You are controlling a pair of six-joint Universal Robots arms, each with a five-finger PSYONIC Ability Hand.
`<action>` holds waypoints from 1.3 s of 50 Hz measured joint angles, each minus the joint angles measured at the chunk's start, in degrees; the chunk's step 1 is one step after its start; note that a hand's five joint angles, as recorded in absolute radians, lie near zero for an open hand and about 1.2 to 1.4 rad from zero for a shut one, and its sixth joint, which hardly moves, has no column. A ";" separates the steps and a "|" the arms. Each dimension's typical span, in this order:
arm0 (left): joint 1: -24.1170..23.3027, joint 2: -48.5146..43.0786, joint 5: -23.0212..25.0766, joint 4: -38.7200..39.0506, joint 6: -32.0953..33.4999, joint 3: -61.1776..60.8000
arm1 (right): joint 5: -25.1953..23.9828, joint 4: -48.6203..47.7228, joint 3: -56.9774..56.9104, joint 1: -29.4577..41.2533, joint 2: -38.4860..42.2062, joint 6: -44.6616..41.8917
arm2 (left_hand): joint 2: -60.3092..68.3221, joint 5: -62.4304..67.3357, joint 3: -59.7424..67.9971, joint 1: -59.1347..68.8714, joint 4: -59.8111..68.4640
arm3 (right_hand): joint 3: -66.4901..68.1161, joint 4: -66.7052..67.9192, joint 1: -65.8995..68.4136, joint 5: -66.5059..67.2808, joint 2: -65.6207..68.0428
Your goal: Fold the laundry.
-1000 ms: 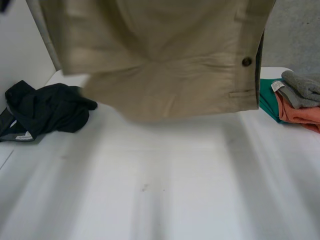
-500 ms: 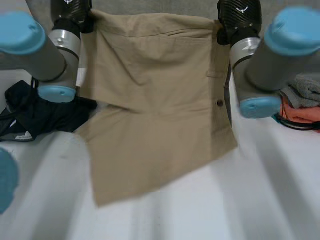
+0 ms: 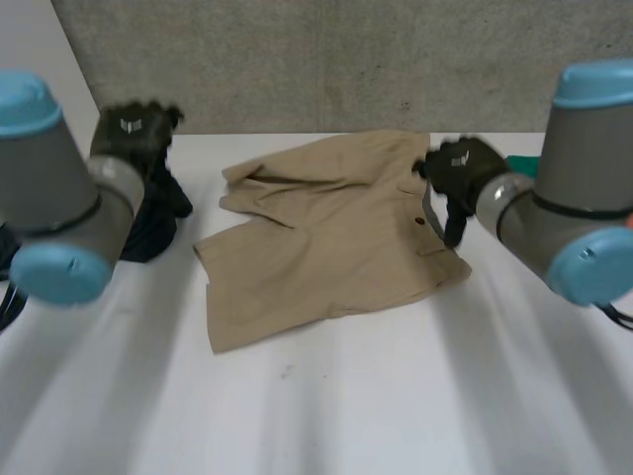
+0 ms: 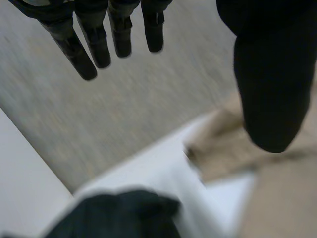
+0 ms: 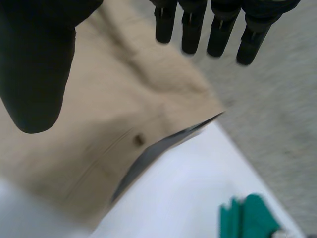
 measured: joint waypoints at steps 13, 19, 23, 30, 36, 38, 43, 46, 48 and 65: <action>-11.89 -0.93 3.72 2.28 1.99 -23.95 | -9.18 -10.95 12.60 -4.74 4.14 -4.04 | 6.05 6.16 6.12 5.77 6.27 | 11.40 11.75 11.00 11.69 11.38; -12.07 -5.86 3.25 2.47 2.47 -20.64 | -9.23 -17.64 12.32 -5.58 8.72 -4.17 | 10.97 10.70 10.96 11.09 10.80 | 12.52 12.70 12.05 12.58 12.41; -11.71 -7.90 2.79 2.78 3.08 -17.84 | -9.06 -19.39 11.86 -5.72 10.56 -4.24 | 20.33 19.47 19.92 21.00 19.81 | 21.68 21.64 21.19 21.38 21.70; -11.31 -9.15 0.18 5.38 6.32 -14.61 | -8.76 -21.57 12.29 -5.88 10.46 -2.84 | 52.76 51.17 52.36 50.32 52.73 | 50.96 51.48 42.21 48.65 49.77; -11.67 -7.72 -3.83 10.16 8.41 -15.14 | -8.54 -22.85 13.84 -5.88 7.53 0.42 | 52.91 51.17 52.54 50.32 52.89 | 51.05 51.65 42.21 49.18 49.77; -11.86 -7.04 -4.52 11.27 9.25 -15.67 | -8.44 -22.06 14.17 -5.86 6.66 1.00 | 52.91 51.17 52.54 50.32 52.89 | 51.04 51.65 42.21 49.18 49.77; -12.58 -3.53 -4.27 9.44 12.08 -18.56 | -8.61 -11.37 15.36 -6.05 2.69 -2.83 | 52.91 51.17 52.54 50.32 52.91 | 51.05 51.65 42.21 49.57 49.77; -13.56 0.37 -2.96 4.21 13.98 -21.30 | -8.87 -0.44 16.44 -6.87 -0.66 -9.13 | 52.91 51.17 52.55 50.32 52.91 | 51.05 51.66 42.21 49.57 49.77; -14.27 2.83 -2.11 0.20 14.98 -22.87 | -8.94 5.49 17.07 -7.53 -2.41 -12.72 | 52.91 51.17 52.55 50.32 52.91 | 51.05 51.66 42.21 49.57 49.77; -19.05 4.48 -2.32 -17.55 23.39 -14.67 | -8.42 26.28 13.22 -11.83 -5.76 -22.81 | 53.11 51.15 52.75 50.32 52.96 | 51.07 51.73 46.09 51.23 50.57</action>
